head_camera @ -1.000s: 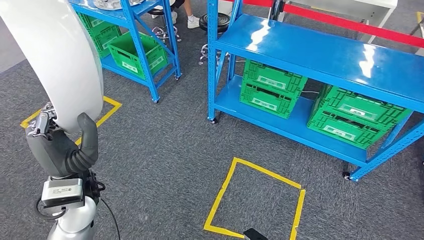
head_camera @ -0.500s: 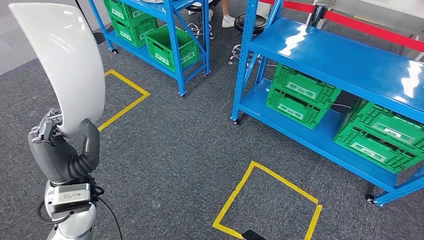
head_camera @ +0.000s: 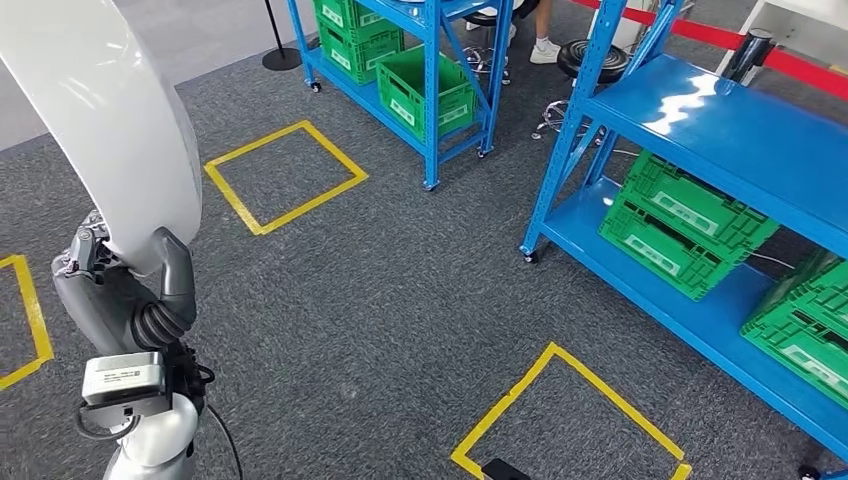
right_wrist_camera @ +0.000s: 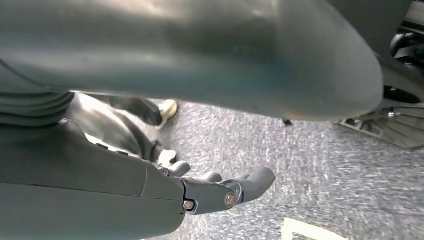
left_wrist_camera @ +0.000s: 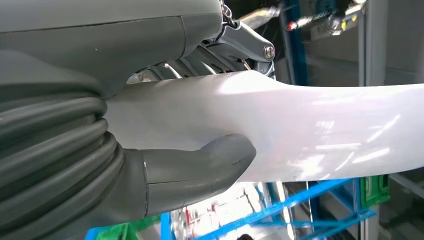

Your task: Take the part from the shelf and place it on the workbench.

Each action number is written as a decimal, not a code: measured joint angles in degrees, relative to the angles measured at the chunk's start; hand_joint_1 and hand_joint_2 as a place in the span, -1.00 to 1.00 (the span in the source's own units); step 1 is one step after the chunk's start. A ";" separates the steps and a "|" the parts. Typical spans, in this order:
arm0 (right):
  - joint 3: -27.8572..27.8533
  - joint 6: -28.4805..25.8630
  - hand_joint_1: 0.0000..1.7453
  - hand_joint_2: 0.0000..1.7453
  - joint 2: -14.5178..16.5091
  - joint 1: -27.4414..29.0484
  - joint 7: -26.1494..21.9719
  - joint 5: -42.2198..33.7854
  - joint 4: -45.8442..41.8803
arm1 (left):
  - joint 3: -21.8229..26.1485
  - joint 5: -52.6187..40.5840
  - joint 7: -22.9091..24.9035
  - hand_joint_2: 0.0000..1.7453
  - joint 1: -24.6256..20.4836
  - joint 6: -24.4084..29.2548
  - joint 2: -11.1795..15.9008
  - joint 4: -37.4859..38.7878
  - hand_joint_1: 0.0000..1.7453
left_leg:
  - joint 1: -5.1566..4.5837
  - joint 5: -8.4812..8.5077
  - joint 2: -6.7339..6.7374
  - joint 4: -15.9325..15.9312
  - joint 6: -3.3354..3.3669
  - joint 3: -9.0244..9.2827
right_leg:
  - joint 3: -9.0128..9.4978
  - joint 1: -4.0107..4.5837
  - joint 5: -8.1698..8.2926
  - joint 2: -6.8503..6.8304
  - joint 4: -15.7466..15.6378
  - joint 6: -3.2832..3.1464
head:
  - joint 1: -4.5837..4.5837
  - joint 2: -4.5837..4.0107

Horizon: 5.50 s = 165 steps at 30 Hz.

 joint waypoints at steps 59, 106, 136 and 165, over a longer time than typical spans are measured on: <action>2.24 2.71 -1.00 -1.00 0.95 1.53 -0.11 -5.44 0.19 | 2.80 -10.95 1.20 1.00 1.58 2.86 -2.15 -2.12 1.00 | -0.36 -0.74 1.10 0.42 1.28 0.67 | -1.00 0.16 0.27 -0.46 1.57 0.02 | 0.27 0.00; 4.49 2.53 -1.00 -1.00 -0.24 0.98 -0.11 -6.81 0.44 | 7.17 1.02 -0.04 1.00 2.19 0.52 -1.60 0.23 1.00 | -0.43 -2.10 12.55 0.14 -0.30 2.19 | 0.37 0.99 0.63 -10.61 -0.71 -0.95 | -0.19 0.00; 6.20 1.21 -1.00 -1.00 -0.37 0.98 -1.67 -6.08 0.56 | 9.26 1.47 1.80 1.00 2.32 0.13 -1.89 2.90 1.00 | -0.38 -1.77 11.58 0.52 -0.33 1.91 | 0.35 0.82 0.84 -10.01 -0.93 -1.03 | -0.25 0.00; 7.89 0.94 -1.00 -1.00 -0.54 0.34 -1.07 -8.91 0.64 | 9.62 1.95 1.13 1.00 0.71 -1.70 -2.45 3.87 1.00 | 0.29 -2.71 8.17 3.90 -1.35 0.26 | -0.19 0.36 1.44 -5.46 -0.90 -1.39 | -0.51 0.00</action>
